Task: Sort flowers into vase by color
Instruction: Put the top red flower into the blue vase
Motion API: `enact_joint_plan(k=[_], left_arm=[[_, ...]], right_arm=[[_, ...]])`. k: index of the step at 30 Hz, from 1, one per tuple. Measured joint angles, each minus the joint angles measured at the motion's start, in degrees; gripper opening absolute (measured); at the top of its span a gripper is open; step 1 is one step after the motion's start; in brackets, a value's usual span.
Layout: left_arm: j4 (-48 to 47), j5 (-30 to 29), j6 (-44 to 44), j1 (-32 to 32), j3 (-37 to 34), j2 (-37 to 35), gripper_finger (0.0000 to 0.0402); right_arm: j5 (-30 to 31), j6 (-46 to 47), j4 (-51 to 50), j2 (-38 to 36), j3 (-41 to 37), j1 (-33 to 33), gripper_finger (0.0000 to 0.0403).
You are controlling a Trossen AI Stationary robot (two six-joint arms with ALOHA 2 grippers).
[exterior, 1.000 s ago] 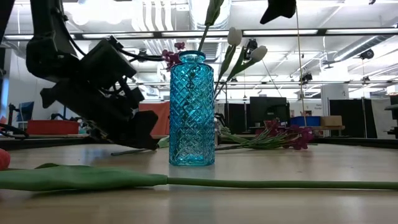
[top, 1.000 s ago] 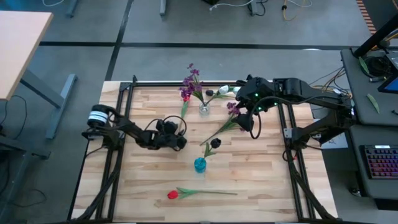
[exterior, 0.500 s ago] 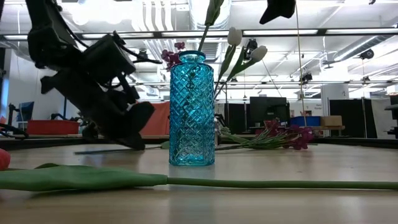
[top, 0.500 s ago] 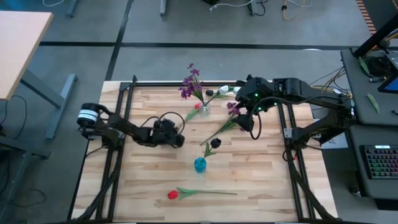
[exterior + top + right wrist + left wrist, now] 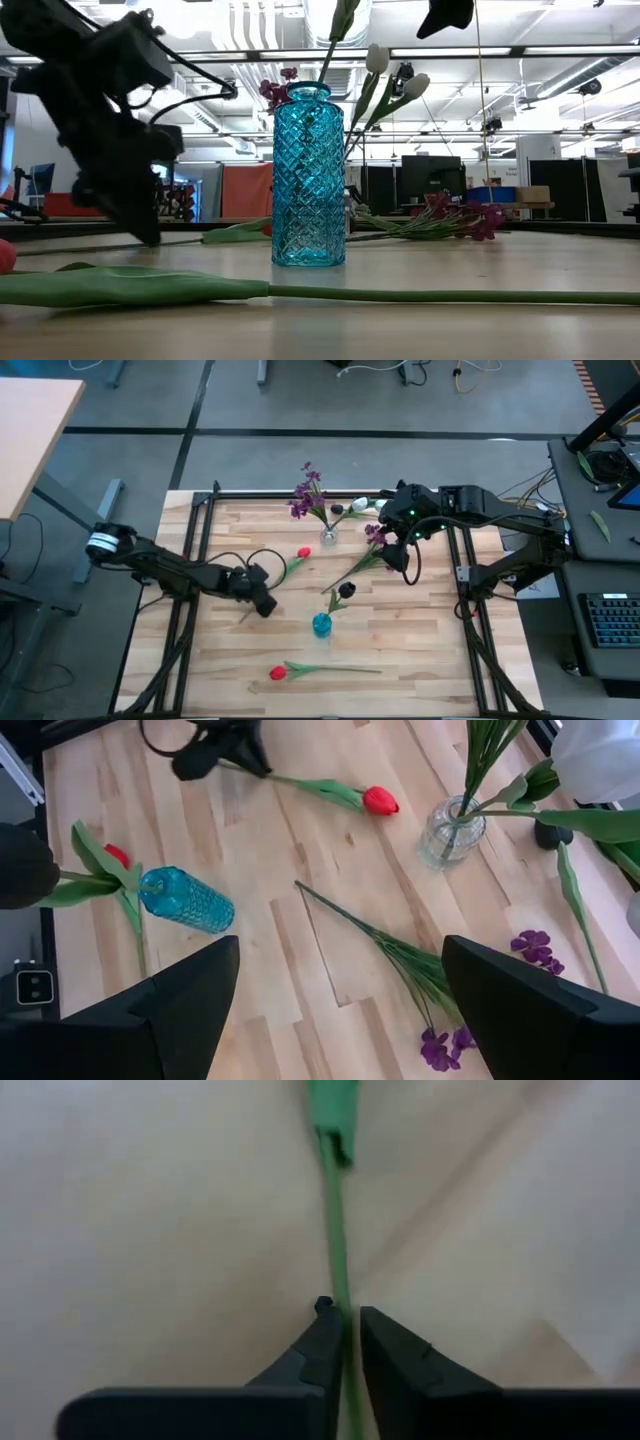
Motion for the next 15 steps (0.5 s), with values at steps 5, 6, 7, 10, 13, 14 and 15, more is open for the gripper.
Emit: enact_joint_plan(k=[5,6,7,10,13,14,15], left_arm=[[-1.19,0.73,-0.27,-3.26,0.15,-1.09,0.0089],[-1.17,0.38,0.44,-3.59,0.44,-1.16,0.0104],[-1.17,-0.61,1.38,-3.81,0.90,-1.16,0.0119],[-0.67,-9.15,4.42,-3.80,3.01,-1.17,0.0161],[-0.10,-19.41,8.91,-3.57,5.15,0.07,0.0194],[0.81,-21.17,10.83,-3.34,5.44,0.72,0.0202],[2.33,-21.62,12.57,-2.92,5.51,1.43,0.0208]], right_arm=[[0.01,-0.35,0.02,0.00,0.00,0.00,0.0341],[0.00,-0.35,0.02,0.00,0.00,0.00,0.0341],[0.00,-0.35,0.02,0.00,0.00,0.00,0.0341],[0.00,-0.36,0.11,0.00,0.00,0.00,0.0341],[0.01,-0.37,0.31,0.00,0.00,0.00,0.0341],[0.00,-0.37,0.36,0.00,0.00,0.00,0.0341],[0.01,-0.37,0.43,0.00,0.00,0.00,0.0341]])
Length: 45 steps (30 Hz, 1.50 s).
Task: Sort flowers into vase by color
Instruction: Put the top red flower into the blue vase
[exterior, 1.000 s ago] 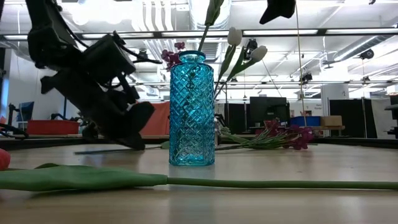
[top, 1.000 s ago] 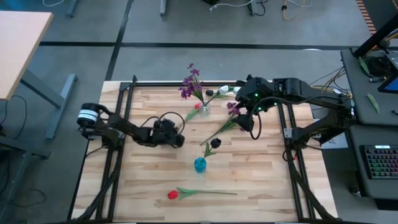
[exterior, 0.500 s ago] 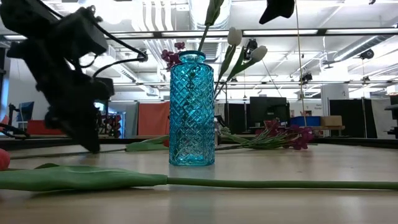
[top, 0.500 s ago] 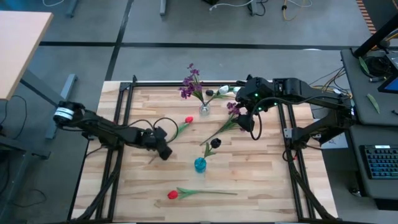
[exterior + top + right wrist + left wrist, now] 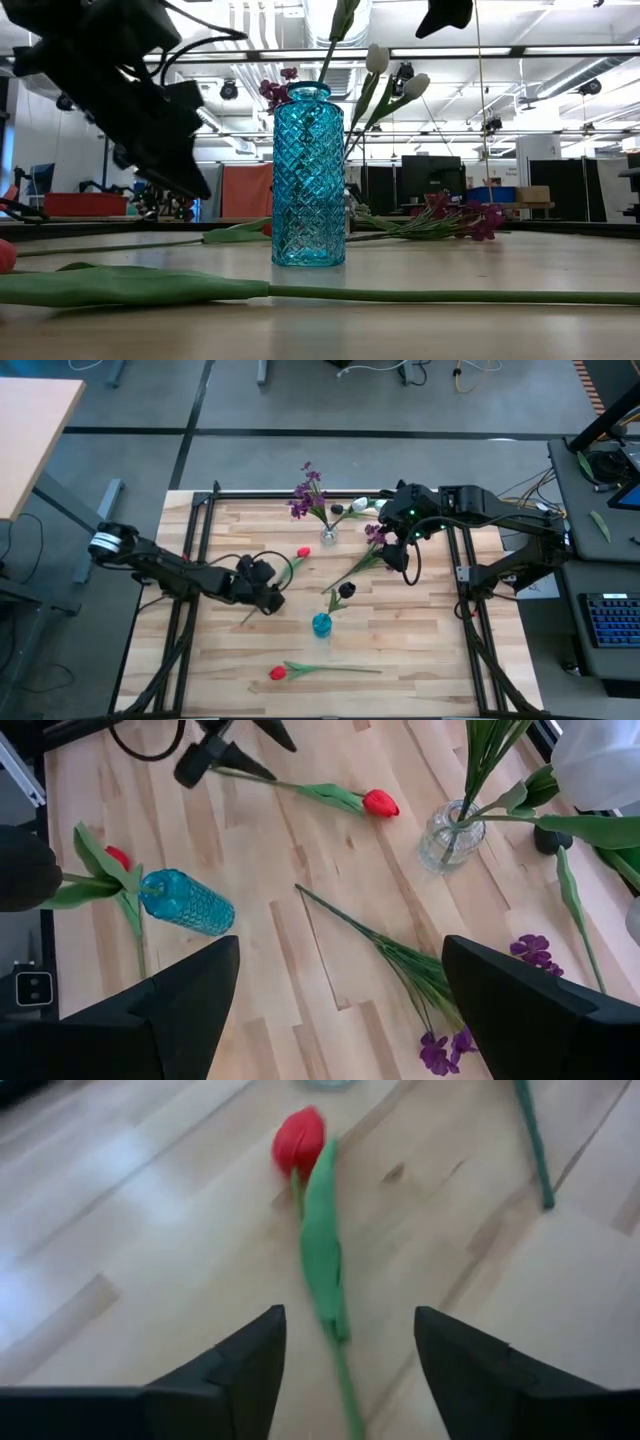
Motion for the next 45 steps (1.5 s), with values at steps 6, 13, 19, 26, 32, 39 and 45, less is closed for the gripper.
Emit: enact_joint_plan(k=[6,13,19,26,32,39,45], left_arm=[[9.25,1.00,5.00,4.18,-0.67,6.99,0.0215],[13.90,3.45,5.22,8.53,-0.45,16.44,0.0192],[14.75,3.61,0.01,8.54,-0.02,19.45,0.0089],[10.96,4.05,-0.96,8.66,-0.48,14.71,0.0008],[2.37,0.57,-1.42,6.47,-0.72,3.33,0.0002],[2.17,-9.24,2.62,-1.96,-0.66,-11.47,0.0001],[17.63,-17.53,20.27,-12.32,-0.63,-20.14,0.0000]], right_arm=[[-0.01,0.02,0.03,0.00,0.00,0.00,0.0341],[0.01,0.22,0.03,0.00,0.00,0.00,0.0341],[-0.03,0.61,0.05,0.00,0.00,0.00,0.0341],[-0.02,0.35,0.08,0.00,0.00,0.00,0.0341],[0.01,-2.38,0.91,0.00,0.00,0.00,0.0341],[-0.08,-10.93,10.49,0.00,0.00,0.29,0.0341],[-5.08,-19.98,26.56,2.10,-0.43,2.56,0.0341]])
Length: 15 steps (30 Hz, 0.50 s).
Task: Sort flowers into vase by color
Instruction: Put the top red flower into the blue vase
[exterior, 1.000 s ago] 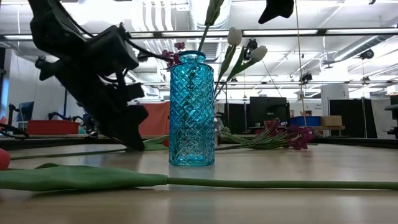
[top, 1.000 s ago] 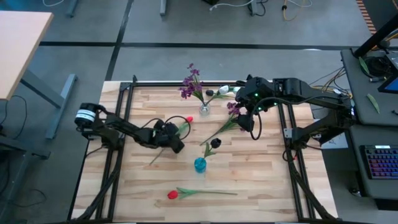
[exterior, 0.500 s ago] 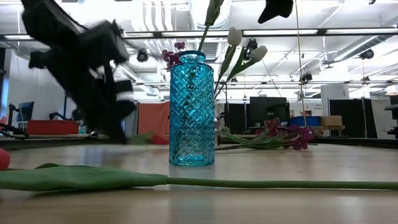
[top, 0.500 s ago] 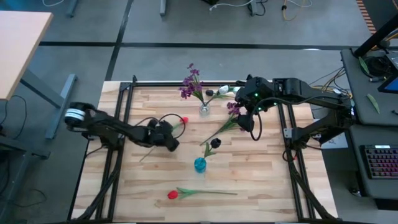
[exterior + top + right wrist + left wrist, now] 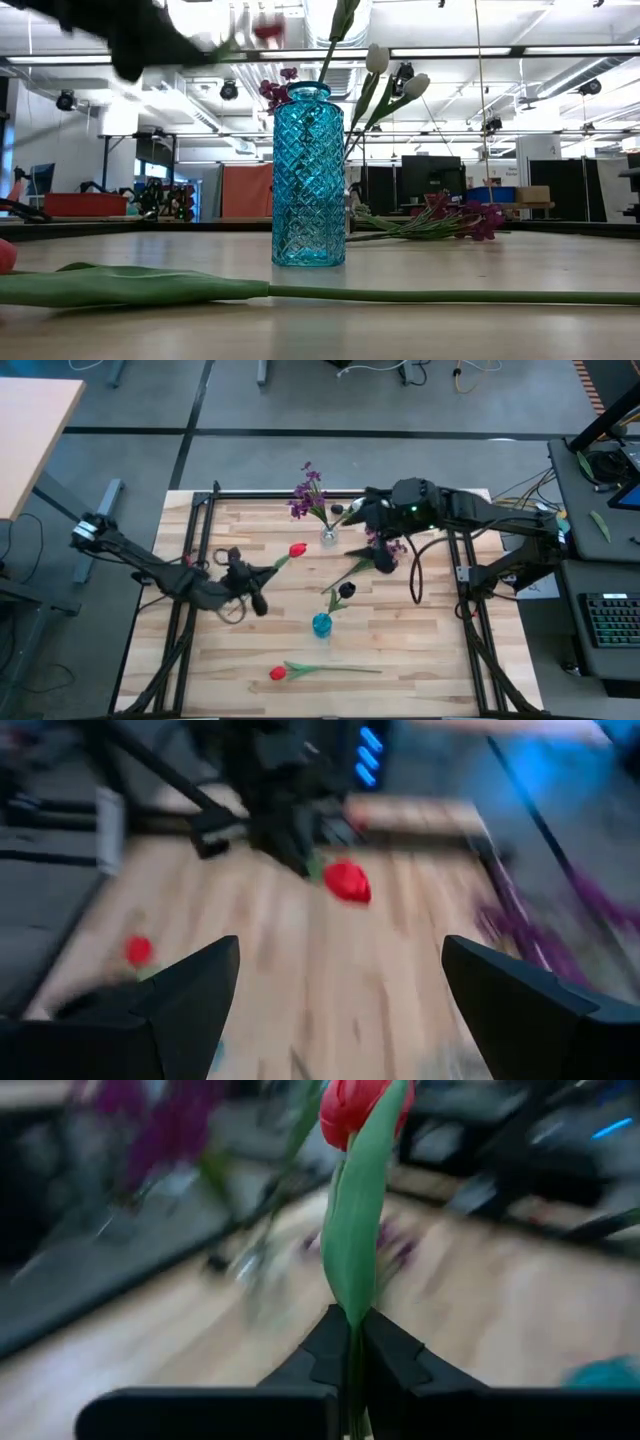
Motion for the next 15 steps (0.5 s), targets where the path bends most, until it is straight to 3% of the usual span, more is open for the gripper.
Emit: enact_joint_plan(k=[4,7,9,15], left_arm=[[23.33,1.20,19.09,-3.40,0.09,-0.66,0.0000],[36.33,8.48,30.31,-3.92,0.11,1.29,0.0000],[41.08,12.20,33.76,-3.92,0.11,2.57,0.0000],[48.84,13.12,37.56,-3.69,0.11,6.32,0.0000]], right_arm=[[-8.73,-3.21,10.09,3.83,-0.05,2.45,0.0341],[-8.57,-5.28,15.45,7.13,-0.07,4.81,0.0341],[-8.53,-5.61,18.68,9.01,-0.07,5.85,0.0341],[-5.42,-4.15,27.66,13.18,-0.12,6.77,0.0341]])
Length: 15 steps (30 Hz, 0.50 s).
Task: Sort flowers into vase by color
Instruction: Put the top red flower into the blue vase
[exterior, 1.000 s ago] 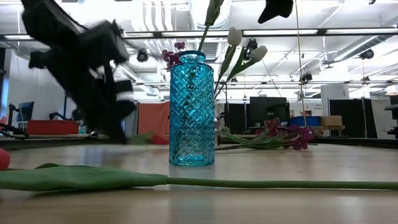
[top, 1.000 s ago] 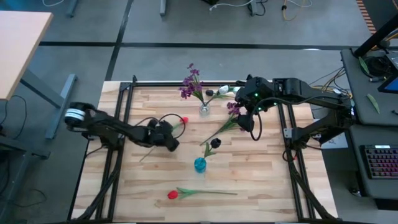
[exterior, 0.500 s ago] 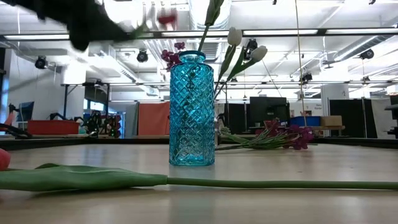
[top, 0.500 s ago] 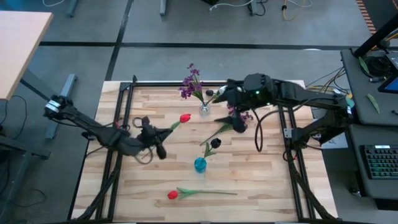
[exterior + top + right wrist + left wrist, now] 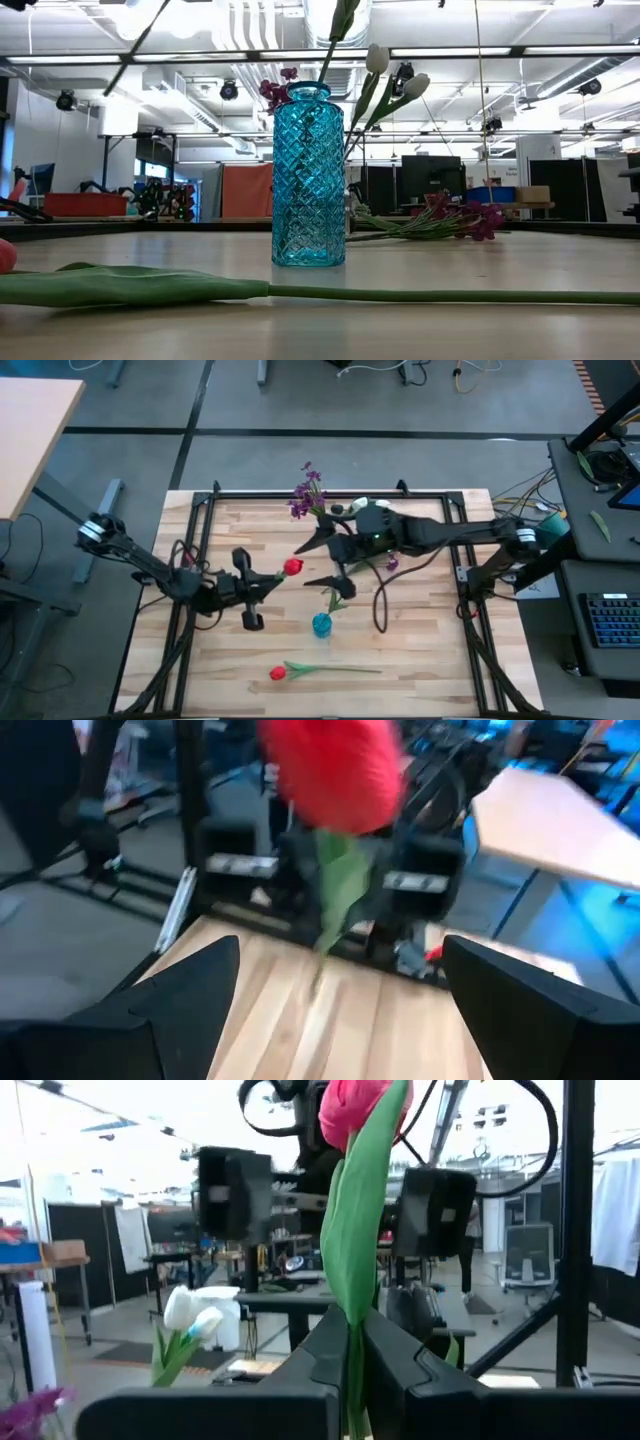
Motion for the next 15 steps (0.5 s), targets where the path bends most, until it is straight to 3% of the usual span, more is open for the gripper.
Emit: enact_joint_plan(k=[6,15], left_arm=[[9.52,0.19,4.06,-0.04,0.08,4.29,0.0000],[13.97,0.19,6.83,0.79,2.34,9.42,0.0000]], right_arm=[[-0.53,0.96,7.33,3.18,0.00,0.04,0.0341],[-2.05,6.67,14.15,5.00,0.00,0.02,0.0339]])
